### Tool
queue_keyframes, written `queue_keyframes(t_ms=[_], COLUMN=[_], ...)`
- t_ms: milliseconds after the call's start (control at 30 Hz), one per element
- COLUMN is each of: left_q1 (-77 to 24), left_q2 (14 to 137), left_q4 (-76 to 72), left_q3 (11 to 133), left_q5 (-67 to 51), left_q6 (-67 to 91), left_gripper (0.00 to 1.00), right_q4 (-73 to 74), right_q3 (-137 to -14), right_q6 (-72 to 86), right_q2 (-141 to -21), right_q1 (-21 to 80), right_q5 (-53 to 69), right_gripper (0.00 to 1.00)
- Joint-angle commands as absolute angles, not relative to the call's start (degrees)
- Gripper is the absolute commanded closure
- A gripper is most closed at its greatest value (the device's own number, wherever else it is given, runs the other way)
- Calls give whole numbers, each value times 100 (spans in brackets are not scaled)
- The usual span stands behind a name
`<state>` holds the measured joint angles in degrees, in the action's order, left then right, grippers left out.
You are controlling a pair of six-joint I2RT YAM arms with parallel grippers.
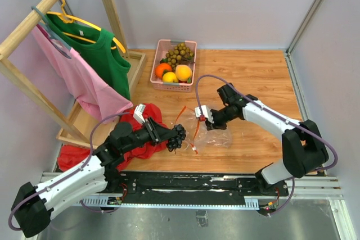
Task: Open the zip-top bag and remove the fake food
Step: Pick up the fake fruit from the zipper food storage bag, then place the fake fruit in the bin.
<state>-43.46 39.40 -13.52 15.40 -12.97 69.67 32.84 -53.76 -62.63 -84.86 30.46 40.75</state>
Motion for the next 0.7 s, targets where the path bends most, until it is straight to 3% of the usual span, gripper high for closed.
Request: queue_keyframes(t_ms=[0,300,667], left_q1=[-4276,-4254,-4254], left_q2=[3482,4025,5834], left_q4=[-1582,-1674,-1906], left_q3=[1697,2914,4858], left_q5=[-984,-166,1260], left_q6=[7039,5961,3787], left_gripper=[100,100,100], right_q4=[3305,3260,3183], right_q3=[-5365,-5308,-5355], right_q6=[-6183,-5954,-5623], right_q2=[-8321,-8031,-7865], right_q1=[2602,1588,754], right_q5=[4209,4590,5006], right_gripper=[99,99,99])
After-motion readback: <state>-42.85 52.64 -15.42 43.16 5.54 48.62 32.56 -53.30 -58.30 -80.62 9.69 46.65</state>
